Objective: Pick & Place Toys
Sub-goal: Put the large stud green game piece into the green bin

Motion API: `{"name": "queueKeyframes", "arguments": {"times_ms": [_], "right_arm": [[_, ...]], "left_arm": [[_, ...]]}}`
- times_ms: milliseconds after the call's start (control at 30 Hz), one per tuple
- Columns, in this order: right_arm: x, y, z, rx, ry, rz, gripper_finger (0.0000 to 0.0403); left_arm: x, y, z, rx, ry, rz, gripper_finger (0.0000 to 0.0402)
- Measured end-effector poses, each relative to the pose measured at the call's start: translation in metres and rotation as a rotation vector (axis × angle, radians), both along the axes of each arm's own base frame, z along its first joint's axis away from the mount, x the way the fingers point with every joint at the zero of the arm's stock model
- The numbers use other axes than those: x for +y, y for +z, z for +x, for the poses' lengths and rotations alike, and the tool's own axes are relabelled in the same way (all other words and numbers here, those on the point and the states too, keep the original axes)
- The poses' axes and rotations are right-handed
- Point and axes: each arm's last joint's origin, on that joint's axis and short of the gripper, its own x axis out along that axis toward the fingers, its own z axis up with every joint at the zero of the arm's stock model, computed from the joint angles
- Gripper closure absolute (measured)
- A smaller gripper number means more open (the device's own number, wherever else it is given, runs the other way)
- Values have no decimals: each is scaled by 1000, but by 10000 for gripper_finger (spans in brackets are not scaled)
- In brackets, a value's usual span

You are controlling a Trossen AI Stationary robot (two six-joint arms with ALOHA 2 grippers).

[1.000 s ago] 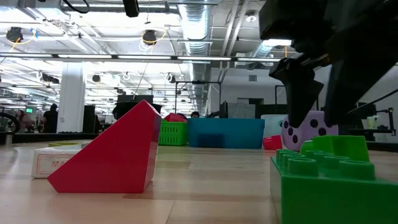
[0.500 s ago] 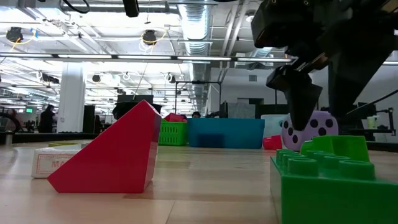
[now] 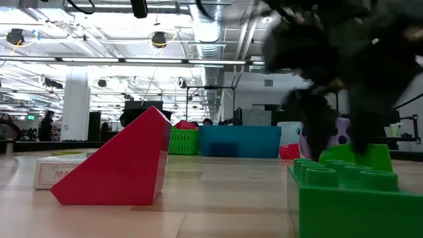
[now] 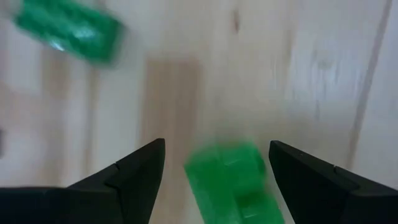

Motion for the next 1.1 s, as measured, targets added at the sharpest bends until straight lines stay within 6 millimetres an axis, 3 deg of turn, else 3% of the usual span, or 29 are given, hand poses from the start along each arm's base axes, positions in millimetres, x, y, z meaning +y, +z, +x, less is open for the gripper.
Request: {"name": "queueKeyframes", "arguments": {"times_ms": [333,433,567,767,933,1100], "right_arm": [[-1,-11,-3,68,-7,-28,127],[-2,-12,-4,83,-26,-35,155],[-2,-12,-4,96,-90,-34,239],[-2,-9,-2,114,-236,-9,239],[3,12,11,81,-245,5,240],[6,52,28,1,-283,-67,240]], "left_arm": [[0,0,0,2,0,1,236],[0,0,0,4,0,1,236],[0,-1,0,8,0,2,236],[0,-1,0,8,3,3,236],[1,1,-1,15,22,79,242],[6,11,-15,29,52,184,240]]}}
